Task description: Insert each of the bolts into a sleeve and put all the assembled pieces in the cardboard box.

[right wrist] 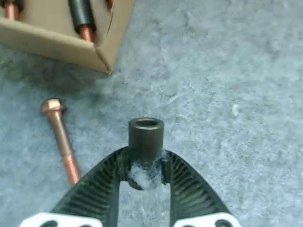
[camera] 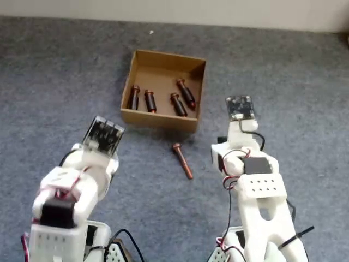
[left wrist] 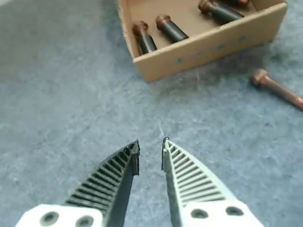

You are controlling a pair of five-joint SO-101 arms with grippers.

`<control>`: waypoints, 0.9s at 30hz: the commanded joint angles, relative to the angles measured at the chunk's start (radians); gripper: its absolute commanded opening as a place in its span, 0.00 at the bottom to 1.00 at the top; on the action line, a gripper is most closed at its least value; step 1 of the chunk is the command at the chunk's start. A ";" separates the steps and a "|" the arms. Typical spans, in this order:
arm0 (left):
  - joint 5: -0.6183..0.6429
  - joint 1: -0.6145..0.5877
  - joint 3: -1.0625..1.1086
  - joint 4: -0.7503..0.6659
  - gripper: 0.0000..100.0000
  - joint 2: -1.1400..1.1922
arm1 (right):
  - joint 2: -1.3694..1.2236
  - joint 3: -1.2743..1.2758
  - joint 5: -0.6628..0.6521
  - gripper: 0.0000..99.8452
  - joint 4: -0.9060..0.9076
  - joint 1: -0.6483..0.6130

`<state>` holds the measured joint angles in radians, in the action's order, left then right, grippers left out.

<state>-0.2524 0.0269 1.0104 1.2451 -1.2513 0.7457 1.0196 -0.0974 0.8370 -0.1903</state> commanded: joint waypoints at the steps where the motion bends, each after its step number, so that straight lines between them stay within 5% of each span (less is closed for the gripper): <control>1: 0.072 0.045 -0.162 0.000 0.12 0.245 | 0.025 -0.010 0.026 0.01 -0.031 0.013; 14: 0.545 0.269 -0.564 0.002 0.12 0.901 | 0.025 -0.010 0.068 0.01 -0.035 0.068; 27: 0.727 0.286 -0.881 0.003 0.12 1.313 | 0.025 -0.010 0.066 0.01 -0.035 0.068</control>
<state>0.4534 0.2969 0.2079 1.2451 0.0315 0.7457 1.0196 -0.0391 0.8278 -0.1350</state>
